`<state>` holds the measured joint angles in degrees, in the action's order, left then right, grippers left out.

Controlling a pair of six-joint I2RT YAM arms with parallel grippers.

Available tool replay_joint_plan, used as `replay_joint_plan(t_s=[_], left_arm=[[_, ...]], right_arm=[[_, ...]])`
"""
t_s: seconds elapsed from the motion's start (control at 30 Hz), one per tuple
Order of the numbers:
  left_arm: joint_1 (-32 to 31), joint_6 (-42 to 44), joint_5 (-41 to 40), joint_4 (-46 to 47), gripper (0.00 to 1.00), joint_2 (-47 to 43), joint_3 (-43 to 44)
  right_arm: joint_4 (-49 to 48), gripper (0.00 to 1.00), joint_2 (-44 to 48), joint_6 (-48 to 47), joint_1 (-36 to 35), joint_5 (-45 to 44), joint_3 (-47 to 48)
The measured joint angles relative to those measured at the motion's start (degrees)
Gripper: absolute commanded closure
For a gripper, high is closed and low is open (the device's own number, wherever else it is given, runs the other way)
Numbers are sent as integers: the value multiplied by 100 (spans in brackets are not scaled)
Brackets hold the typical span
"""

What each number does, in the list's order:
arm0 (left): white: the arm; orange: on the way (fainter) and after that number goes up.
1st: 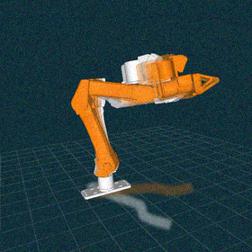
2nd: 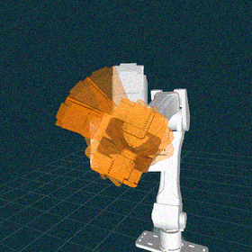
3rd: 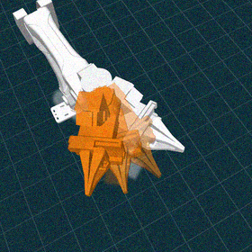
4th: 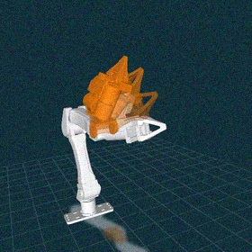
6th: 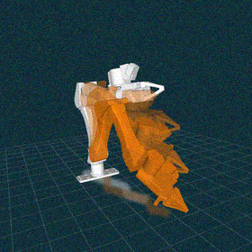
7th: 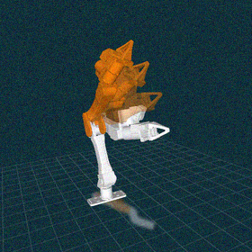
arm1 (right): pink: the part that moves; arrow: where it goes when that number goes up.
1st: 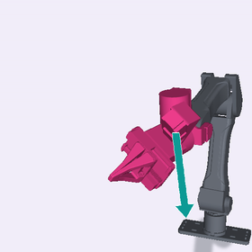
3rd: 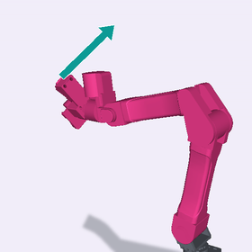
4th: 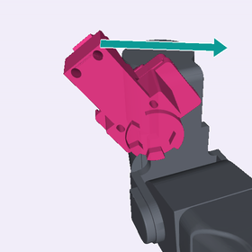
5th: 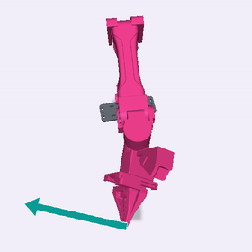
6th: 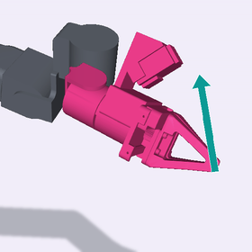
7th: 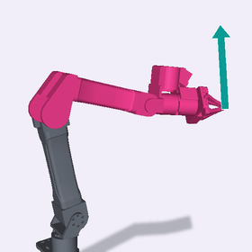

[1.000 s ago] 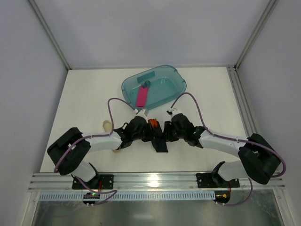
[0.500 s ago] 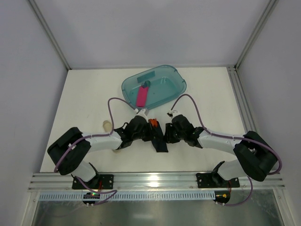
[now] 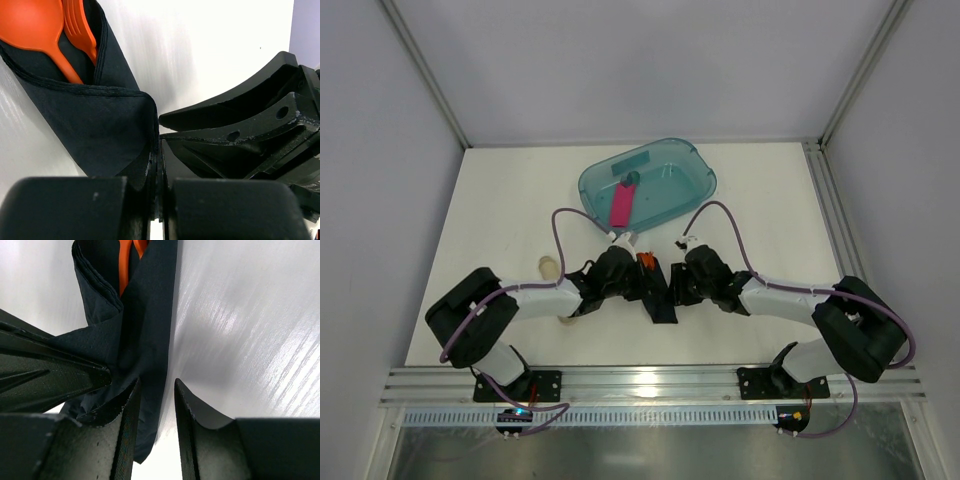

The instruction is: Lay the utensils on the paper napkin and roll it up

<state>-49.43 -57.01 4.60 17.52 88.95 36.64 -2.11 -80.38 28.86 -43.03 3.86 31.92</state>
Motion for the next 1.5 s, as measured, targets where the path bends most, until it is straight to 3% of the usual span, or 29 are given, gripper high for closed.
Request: replay_joint_plan(t_s=[0.33,0.63,1.2,1.37,1.5], left_arm=[[-2,-2,103,267,100,39,24],[-9,-11,251,501,100,343,87],[-11,-81,321,535,99,638,319],[-11,-105,321,535,99,658,319],[-11,-107,317,542,99,660,319]], right_arm=[[-391,87,-105,122,2,236,-184],[-522,93,-105,133,2,243,-184],[-518,92,-105,146,55,28,-223],[-448,75,-68,175,57,-63,-234],[-236,70,243,282,57,-138,-315]])
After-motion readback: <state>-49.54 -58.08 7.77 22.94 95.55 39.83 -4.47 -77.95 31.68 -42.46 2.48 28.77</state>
